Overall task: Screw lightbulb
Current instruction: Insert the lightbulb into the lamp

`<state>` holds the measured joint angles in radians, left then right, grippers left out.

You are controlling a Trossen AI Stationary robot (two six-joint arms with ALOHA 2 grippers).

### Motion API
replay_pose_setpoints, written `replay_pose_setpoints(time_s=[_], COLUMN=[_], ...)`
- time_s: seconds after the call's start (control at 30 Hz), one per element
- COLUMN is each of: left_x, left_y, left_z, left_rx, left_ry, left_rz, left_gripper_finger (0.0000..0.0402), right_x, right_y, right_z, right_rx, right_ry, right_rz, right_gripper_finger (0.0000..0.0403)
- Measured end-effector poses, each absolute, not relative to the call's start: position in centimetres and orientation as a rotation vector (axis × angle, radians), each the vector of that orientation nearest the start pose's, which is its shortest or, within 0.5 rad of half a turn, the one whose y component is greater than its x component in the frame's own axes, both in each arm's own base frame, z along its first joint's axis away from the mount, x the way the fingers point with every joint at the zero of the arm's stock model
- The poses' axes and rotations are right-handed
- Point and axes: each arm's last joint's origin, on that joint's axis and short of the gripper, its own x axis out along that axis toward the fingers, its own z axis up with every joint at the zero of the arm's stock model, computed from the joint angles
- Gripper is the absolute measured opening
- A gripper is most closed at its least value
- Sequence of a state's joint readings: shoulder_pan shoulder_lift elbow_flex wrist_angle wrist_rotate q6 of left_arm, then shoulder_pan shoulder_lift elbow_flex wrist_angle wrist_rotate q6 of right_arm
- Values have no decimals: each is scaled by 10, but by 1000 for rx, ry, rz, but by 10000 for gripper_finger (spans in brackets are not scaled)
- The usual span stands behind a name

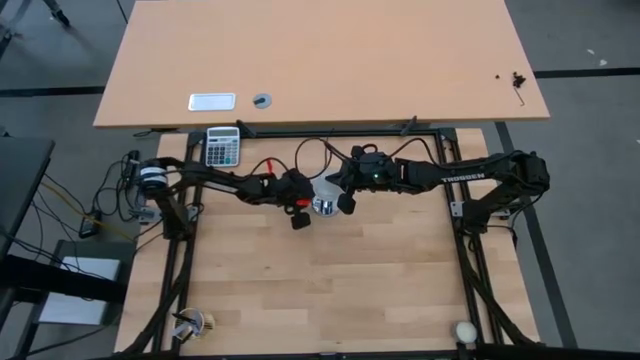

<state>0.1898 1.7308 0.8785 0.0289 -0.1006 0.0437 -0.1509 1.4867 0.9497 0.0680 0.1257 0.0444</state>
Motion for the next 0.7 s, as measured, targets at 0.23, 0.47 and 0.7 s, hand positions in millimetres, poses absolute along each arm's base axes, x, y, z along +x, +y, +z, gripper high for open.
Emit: replay_pose_setpoints(time_s=[0.23,0.47,0.7], left_x=[318,304,284], left_y=[64,64,62], left_z=[173,203,244], left_rx=[12,49,46], left_ry=[801,749,618], left_rz=[259,358,435], left_gripper_finger=[0,0,0], right_x=[321,321,321], right_y=[-52,-52,-52], right_z=[249,249,249], right_rx=[46,51,51], right_ry=[458,461,460], right_rz=[-281,-262,-259], right_gripper_finger=[9,9,9])
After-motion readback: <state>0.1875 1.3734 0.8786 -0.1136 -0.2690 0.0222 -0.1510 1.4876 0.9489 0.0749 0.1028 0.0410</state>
